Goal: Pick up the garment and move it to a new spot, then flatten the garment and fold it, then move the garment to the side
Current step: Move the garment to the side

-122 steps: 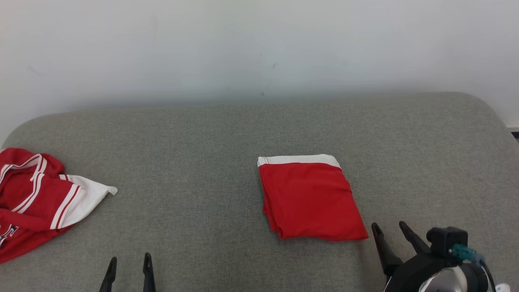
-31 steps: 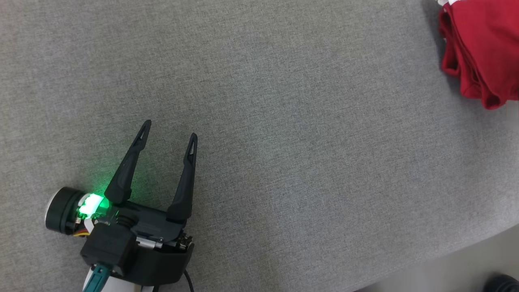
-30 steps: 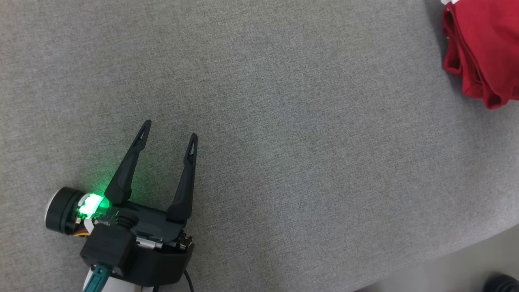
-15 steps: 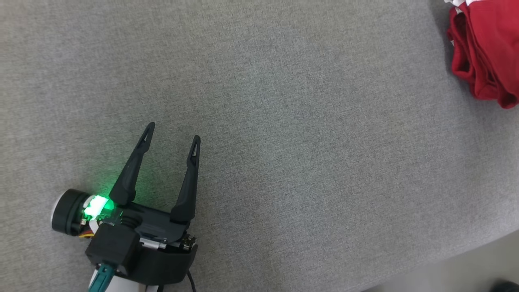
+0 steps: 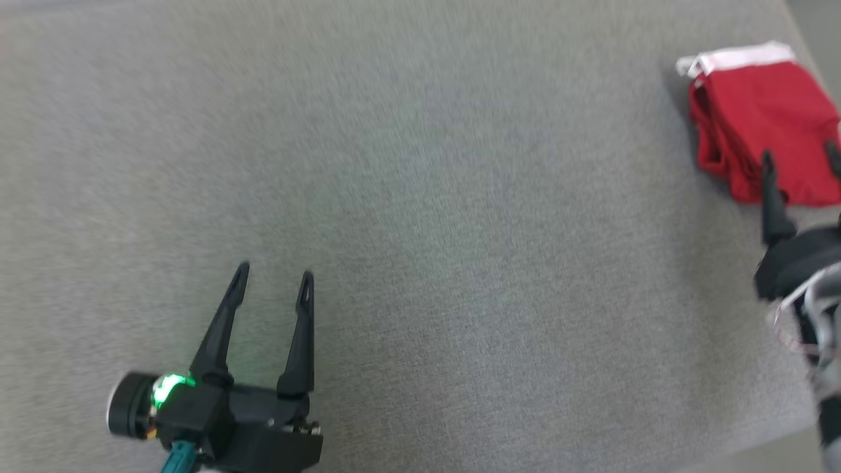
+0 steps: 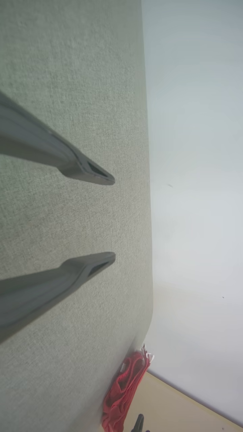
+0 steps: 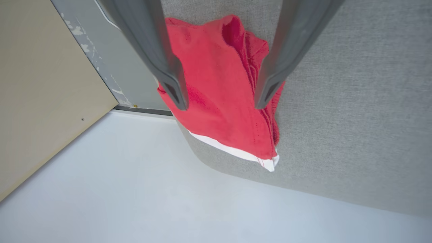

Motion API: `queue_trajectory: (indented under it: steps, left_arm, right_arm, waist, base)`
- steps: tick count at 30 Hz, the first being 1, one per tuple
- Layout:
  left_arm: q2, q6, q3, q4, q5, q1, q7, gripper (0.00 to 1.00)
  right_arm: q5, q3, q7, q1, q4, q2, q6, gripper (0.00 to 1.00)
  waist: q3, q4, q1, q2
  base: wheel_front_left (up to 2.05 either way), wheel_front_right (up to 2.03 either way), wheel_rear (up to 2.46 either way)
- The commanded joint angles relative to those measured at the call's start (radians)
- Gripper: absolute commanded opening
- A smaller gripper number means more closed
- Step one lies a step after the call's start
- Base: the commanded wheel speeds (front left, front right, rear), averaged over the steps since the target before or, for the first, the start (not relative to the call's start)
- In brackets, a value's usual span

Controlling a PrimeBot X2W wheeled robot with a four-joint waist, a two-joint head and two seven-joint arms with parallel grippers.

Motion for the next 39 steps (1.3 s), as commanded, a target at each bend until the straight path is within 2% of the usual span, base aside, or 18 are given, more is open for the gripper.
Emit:
queue_trajectory:
  steps: [1, 10, 14, 18, 30, 39]
  left_arm:
    - [-0.007, 0.006, 0.005, 0.01, -0.009, 0.024, -0.003, 1.0]
    - [-0.028, 0.039, 0.063, 0.082, -0.04, 0.119, -0.003, 1.0]
    - [-0.031, 0.051, 0.098, 0.11, -0.054, 0.153, -0.003, 1.0]
    - [-0.034, 0.057, 0.123, 0.13, -0.059, 0.181, -0.003, 1.0]
    - [-0.036, 0.056, 0.168, 0.187, -0.07, 0.226, -0.003, 1.0]
    - [-0.036, 0.067, 0.181, 0.196, -0.076, 0.241, -0.003, 1.0]
  right_arm:
    - [0.021, -0.017, -0.005, 0.049, -0.037, 0.029, -0.003, 1.0]
    - [0.096, -0.083, -0.011, 0.322, -0.309, 0.21, -0.003, 1.0]
    - [0.106, -0.099, -0.027, 0.416, -0.366, 0.302, -0.003, 1.0]
    - [0.12, -0.095, -0.045, 0.484, -0.375, 0.353, -0.003, 1.0]
    - [0.115, 0.041, -0.11, 0.541, -0.292, 0.393, -0.003, 1.0]
    - [0.081, 0.052, -0.124, 0.538, -0.266, 0.398, -0.003, 1.0]
  waist:
    - [-0.129, 0.055, 0.0, 0.0]
    - [-0.28, 0.12, 0.0, 0.0]
    - [-0.329, 0.141, 0.0, 0.0]
    - [-0.362, 0.16, 0.0, 0.0]
    - [-0.412, 0.208, 0.0, 0.0]
    - [-0.424, 0.233, 0.0, 0.0]
  base:
    - [0.0, 0.0, 0.0]
    - [0.0, 0.0, 0.0]
    - [0.0, 0.0, 0.0]
    - [0.0, 0.0, 0.0]
    - [0.0, 0.0, 0.0]
    - [0.0, 0.0, 0.0]
